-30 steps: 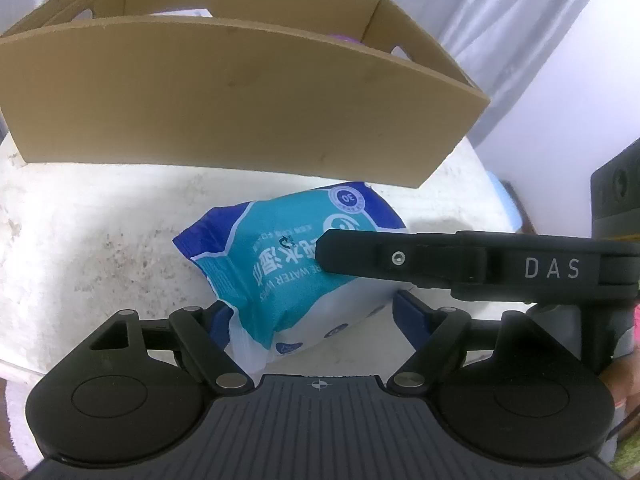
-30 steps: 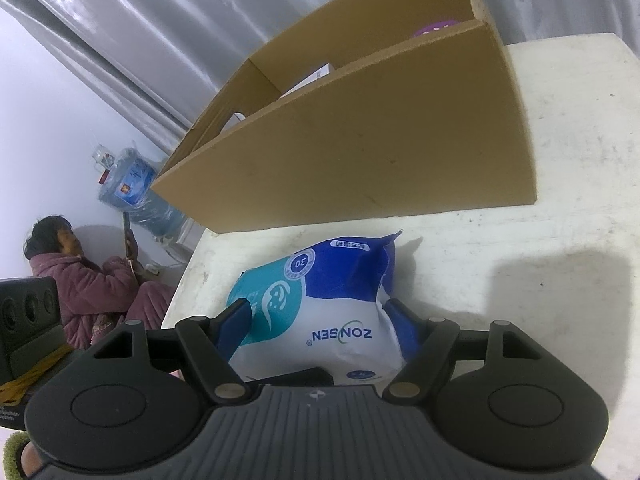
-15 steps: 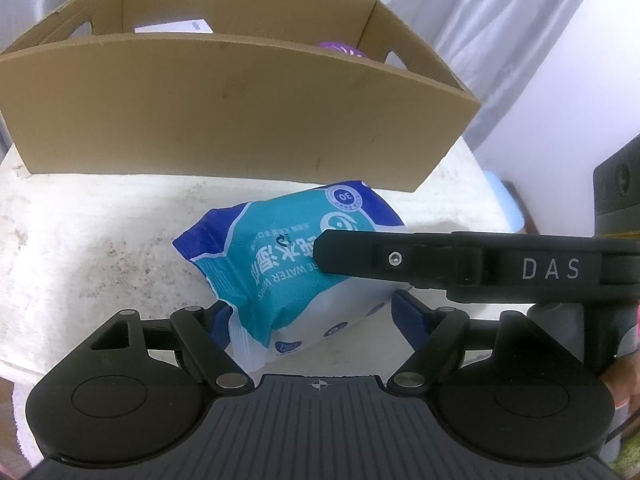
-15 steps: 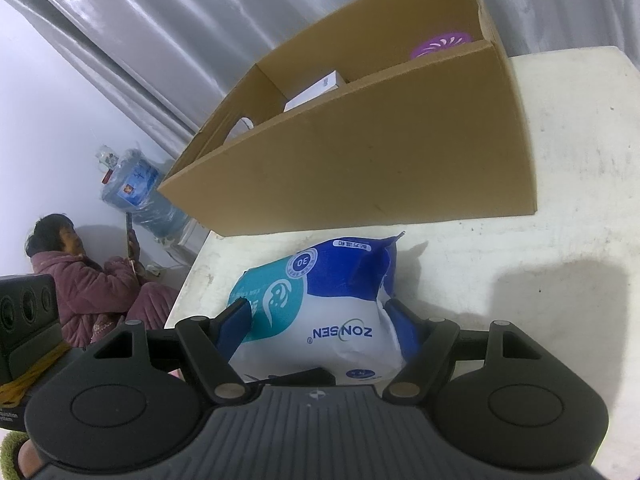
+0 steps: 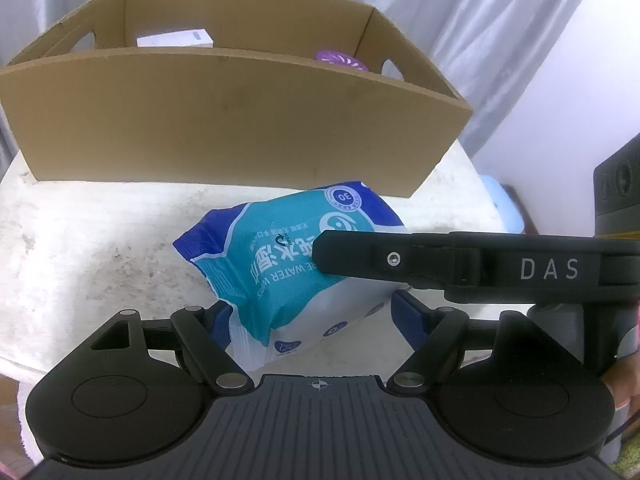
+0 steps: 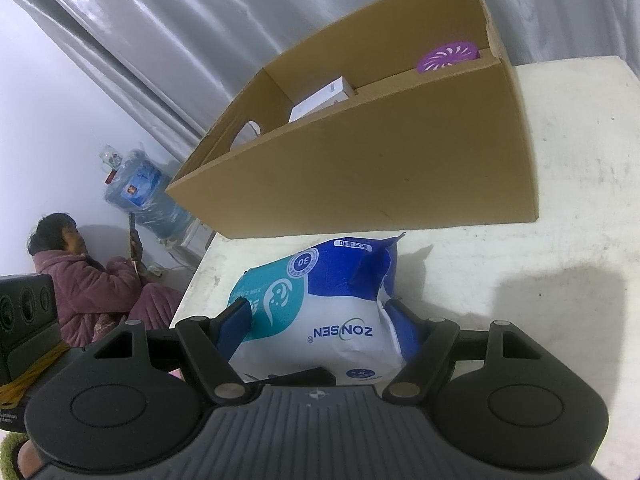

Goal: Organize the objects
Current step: 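Lift the wet wipes pack with both grippers off the table, then carry the wipes pack with both grippers over the cardboard box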

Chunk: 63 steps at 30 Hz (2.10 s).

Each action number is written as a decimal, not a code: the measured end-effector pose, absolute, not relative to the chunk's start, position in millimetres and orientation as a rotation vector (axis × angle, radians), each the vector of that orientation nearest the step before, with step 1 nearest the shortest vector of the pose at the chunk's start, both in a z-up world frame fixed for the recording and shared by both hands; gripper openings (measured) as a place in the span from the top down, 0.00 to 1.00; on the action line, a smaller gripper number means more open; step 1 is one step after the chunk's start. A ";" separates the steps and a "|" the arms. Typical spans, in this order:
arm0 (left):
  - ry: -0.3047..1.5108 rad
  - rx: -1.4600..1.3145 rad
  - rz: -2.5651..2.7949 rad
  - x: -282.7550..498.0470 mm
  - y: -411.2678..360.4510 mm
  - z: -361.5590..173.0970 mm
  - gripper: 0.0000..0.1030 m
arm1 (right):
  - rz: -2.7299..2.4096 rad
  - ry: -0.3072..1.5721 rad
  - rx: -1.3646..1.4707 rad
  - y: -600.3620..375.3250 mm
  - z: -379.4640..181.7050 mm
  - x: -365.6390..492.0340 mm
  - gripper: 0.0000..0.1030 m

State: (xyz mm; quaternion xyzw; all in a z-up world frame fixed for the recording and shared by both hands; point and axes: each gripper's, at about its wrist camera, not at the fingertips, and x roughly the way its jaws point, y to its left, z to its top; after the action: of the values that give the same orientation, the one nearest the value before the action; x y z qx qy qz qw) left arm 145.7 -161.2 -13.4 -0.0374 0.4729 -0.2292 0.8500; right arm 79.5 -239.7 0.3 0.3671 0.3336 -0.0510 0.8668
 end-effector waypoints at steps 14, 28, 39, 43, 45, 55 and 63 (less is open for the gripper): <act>0.951 -0.072 -0.463 144.4 -157.8 1.8 0.24 | -0.086 0.673 0.741 -231.4 21.1 78.4 0.26; 0.864 -0.075 -0.428 148.3 -147.1 32.5 0.25 | -0.049 0.623 0.686 -223.2 54.1 92.9 0.26; 0.808 -0.072 -0.406 153.0 -141.9 51.4 0.25 | -0.031 0.594 0.662 -221.5 75.8 104.3 0.26; 0.785 -0.069 -0.399 157.3 -140.5 59.3 0.25 | -0.025 0.577 0.657 -222.3 86.0 110.1 0.26; 0.773 -0.067 -0.395 159.5 -140.1 63.7 0.25 | -0.021 0.567 0.651 -223.0 91.1 113.1 0.26; 0.739 -0.066 -0.387 174.7 -138.1 76.4 0.25 | -0.018 0.543 0.637 -230.2 104.4 130.5 0.26; 0.735 -0.062 -0.383 193.0 -137.4 81.8 0.25 | -0.020 0.540 0.645 -238.7 109.5 145.6 0.26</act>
State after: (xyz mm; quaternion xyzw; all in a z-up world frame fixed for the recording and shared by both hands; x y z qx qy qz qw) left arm 193.0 -137.4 81.8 -0.0300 0.3570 -0.1861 0.9149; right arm 145.6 -238.7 109.5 0.3131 0.2623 -0.0096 0.9127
